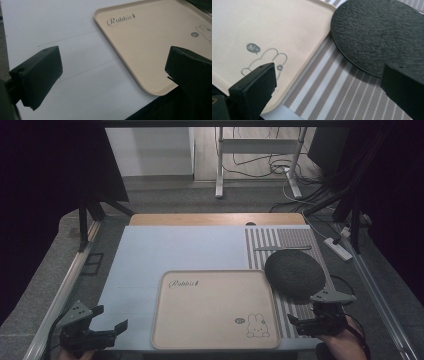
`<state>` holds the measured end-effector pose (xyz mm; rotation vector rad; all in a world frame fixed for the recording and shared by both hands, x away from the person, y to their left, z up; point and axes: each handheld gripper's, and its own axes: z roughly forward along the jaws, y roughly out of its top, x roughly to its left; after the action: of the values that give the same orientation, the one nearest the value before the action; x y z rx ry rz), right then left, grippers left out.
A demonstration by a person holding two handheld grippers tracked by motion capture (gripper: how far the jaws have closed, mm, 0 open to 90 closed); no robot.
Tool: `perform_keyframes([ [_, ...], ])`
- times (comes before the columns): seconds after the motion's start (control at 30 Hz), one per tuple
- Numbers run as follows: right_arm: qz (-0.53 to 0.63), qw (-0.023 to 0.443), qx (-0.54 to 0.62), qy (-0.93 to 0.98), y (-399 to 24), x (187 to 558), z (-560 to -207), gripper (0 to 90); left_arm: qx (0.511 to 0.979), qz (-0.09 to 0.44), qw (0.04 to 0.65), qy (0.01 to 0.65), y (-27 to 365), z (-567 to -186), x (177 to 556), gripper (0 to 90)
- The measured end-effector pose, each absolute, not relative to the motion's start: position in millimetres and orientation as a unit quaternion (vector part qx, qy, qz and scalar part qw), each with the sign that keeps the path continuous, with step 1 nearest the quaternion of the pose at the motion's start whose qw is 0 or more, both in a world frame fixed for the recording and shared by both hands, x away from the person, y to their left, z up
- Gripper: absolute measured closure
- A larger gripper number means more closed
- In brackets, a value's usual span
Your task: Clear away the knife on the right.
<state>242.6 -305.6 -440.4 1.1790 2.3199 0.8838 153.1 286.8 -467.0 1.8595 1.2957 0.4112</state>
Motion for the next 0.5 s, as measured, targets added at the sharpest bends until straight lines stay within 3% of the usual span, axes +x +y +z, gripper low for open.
perform_keyframes([
  [0.5, 0.326, 0.196, 0.375, 0.845, -284.8, 265.9, -446.1, 0.9, 0.737, 0.163, 0.406, 0.515, 286.8, -467.1, 153.2, 1.1],
])
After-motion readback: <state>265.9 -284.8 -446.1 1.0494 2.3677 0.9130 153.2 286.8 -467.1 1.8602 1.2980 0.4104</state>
